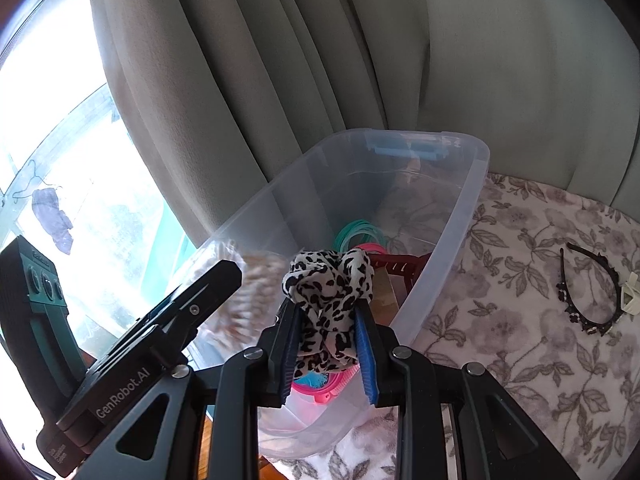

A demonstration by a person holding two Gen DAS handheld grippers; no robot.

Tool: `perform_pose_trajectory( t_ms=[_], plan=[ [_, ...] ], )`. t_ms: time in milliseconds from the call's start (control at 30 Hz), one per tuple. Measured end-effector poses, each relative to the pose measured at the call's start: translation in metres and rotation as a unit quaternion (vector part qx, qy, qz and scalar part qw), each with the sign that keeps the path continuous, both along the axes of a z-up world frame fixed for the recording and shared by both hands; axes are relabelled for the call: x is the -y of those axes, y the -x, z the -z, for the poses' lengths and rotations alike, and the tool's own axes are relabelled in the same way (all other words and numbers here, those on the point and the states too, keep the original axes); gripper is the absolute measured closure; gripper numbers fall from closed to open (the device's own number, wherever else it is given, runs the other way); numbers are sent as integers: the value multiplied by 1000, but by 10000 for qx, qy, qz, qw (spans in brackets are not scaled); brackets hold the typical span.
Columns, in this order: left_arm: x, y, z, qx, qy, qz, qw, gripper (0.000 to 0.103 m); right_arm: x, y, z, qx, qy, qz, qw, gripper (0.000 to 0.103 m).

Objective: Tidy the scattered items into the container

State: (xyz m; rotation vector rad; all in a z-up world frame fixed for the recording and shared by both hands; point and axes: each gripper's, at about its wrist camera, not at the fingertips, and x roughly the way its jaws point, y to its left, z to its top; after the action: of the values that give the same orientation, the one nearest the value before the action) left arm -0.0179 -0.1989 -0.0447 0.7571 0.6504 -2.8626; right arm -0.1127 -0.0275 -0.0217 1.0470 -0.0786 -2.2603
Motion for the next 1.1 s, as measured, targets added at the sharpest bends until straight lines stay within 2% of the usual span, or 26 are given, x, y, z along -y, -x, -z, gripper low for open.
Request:
perform_pose_trajectory(
  t_ms=[133, 200, 300, 367, 467, 533, 600, 667, 900, 1100],
  plan=[
    [-3, -3, 0, -4, 23, -28, 10000, 33, 3, 1, 1, -22, -5, -26, 10000, 73],
    [-35, 4, -8, -4, 29, 5, 10000, 33, 5, 3, 0, -23, -1, -14, 10000, 72],
    [-55, 29, -19, -5, 33, 167, 9999, 33, 4, 3, -3, -22, 13, 59, 10000, 72],
    [-51, 31, -20, -4, 25, 166, 9999, 33, 5, 4, -3, -21, 15, 56, 10000, 72],
    [-48, 12, -26, -4, 37, 147, 9999, 33, 7, 6, -4, -20, 14, 53, 10000, 72],
    [-24, 18, -15, 2, 29, 153, 9999, 33, 8, 7, -4, -31, 11, 57, 10000, 71],
    [-11, 39, 9, 7, 5, 160, 9999, 33, 8, 7, -4, -43, 8, 61, 10000, 70],
    [-7, 41, 10, 5, -32, 169, 9999, 33, 9, 7, -4, -55, 5, 61, 10000, 68],
    [-8, 37, 9, 48, -164, 207, 9996, 33, 11, 9, -5, -96, -25, 70, 9999, 60],
    [-18, 34, 3, 200, -97, 193, 9996, 33, 4, 2, -8, -118, -3, 143, 9998, 54]
  ],
)
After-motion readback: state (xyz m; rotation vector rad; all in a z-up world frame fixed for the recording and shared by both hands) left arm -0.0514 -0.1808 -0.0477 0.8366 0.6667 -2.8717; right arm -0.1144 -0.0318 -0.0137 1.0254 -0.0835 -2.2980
